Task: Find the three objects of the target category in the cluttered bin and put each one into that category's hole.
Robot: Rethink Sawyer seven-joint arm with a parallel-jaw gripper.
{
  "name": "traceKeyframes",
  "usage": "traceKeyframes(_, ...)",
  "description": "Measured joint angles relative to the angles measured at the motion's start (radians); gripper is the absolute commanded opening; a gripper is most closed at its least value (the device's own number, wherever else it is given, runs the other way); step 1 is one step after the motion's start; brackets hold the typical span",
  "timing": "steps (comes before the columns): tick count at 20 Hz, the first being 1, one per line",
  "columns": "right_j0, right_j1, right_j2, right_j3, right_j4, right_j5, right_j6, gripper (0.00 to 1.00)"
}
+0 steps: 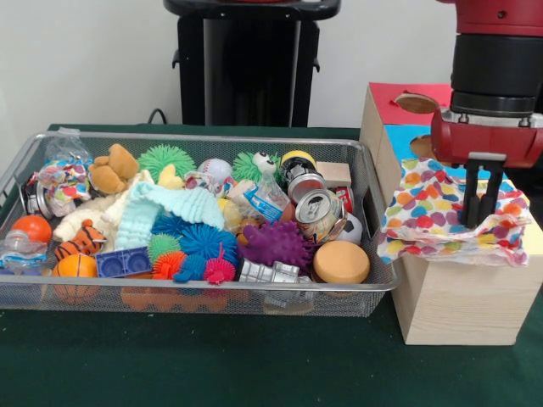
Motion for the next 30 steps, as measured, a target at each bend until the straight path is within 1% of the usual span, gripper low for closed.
traceKeyframes(10,0.0,-0.001,0.0,0.046,0.001,-0.054,0.0,0.0)
traceKeyframes(16,0.0,-0.004,0.0,0.06,0.001,-0.074,0.0,0.0)
traceKeyframes(23,0.001,-0.006,0.0,0.074,0.002,-0.078,0.0,0.0)
traceKeyframes(30,0.019,-0.005,-0.01,0.084,0.009,-0.084,0.0,0.0)
